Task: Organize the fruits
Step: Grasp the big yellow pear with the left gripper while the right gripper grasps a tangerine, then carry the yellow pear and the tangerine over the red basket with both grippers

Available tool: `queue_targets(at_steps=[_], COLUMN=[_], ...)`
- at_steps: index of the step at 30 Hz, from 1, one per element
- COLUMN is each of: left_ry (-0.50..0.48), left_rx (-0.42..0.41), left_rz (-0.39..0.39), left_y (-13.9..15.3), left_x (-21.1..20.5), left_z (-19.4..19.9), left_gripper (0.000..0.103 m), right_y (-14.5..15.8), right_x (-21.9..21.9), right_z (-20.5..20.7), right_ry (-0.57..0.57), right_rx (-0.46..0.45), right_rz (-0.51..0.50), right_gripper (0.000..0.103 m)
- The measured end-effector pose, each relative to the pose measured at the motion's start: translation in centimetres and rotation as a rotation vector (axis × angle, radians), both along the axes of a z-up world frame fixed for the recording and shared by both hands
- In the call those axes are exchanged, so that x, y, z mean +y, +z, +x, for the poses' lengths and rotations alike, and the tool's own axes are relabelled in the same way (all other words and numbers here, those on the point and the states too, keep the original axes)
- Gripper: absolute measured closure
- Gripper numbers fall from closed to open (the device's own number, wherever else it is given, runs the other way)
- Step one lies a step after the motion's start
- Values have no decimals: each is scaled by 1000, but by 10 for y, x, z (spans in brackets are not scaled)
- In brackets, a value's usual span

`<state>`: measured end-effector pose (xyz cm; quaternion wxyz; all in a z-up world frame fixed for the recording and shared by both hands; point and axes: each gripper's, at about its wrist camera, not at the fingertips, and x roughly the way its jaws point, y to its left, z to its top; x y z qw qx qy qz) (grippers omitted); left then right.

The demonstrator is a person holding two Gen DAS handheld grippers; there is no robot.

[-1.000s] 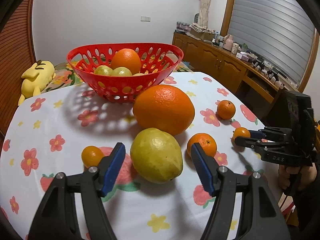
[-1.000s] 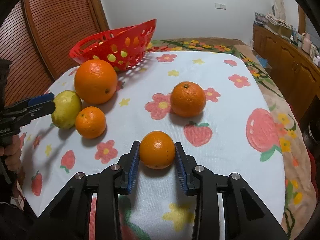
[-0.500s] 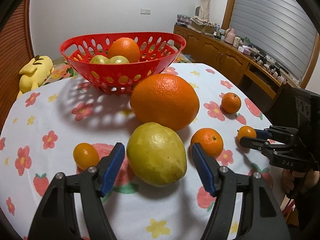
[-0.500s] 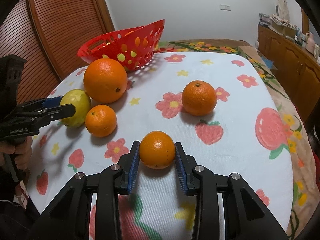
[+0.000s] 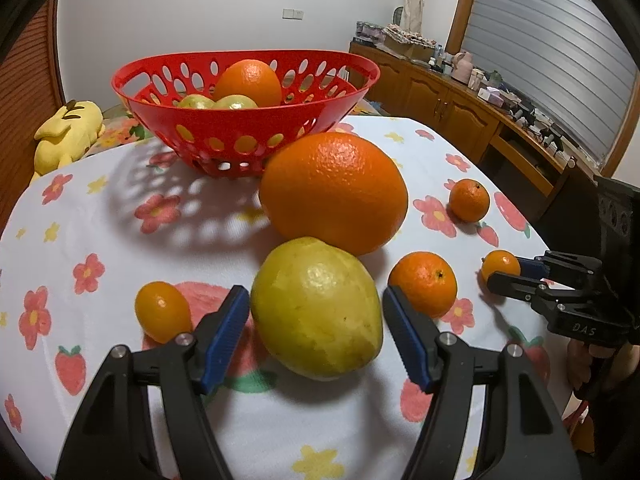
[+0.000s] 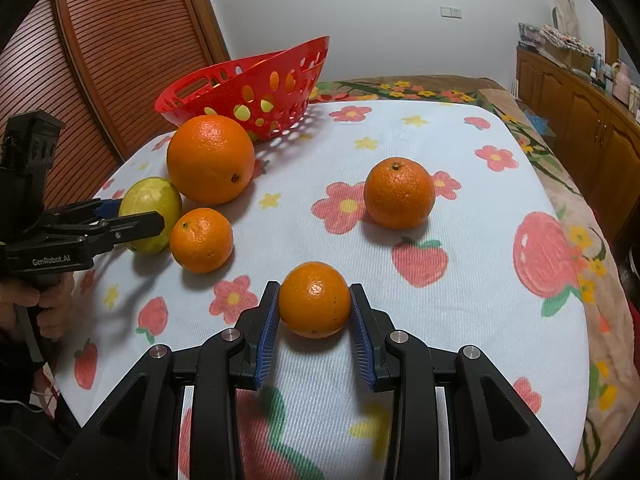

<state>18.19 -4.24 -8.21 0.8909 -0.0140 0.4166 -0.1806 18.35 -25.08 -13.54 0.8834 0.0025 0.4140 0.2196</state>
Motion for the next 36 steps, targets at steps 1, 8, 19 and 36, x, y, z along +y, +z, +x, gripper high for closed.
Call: queue_targets(at_steps=[1, 8, 19, 36], left_ry=[-2, -9, -3, 32], left_rx=[1, -13, -51, -171], left_rz=[-1, -23, -44, -83], left_y=[0, 2, 17, 78], left_x=[-1, 1, 8, 28], left_z=[0, -2, -17, -22], left_gripper=[34, 42, 42, 42], right_y=[0, 0, 3, 54], right_x=[0, 0, 9, 26], right_z=[0, 0, -2, 12], right_ry=[0, 1, 44, 90], right_rx=[0, 0, -20, -132], right_rz=[-1, 0, -48, -49], right_gripper=[69, 69, 70, 70])
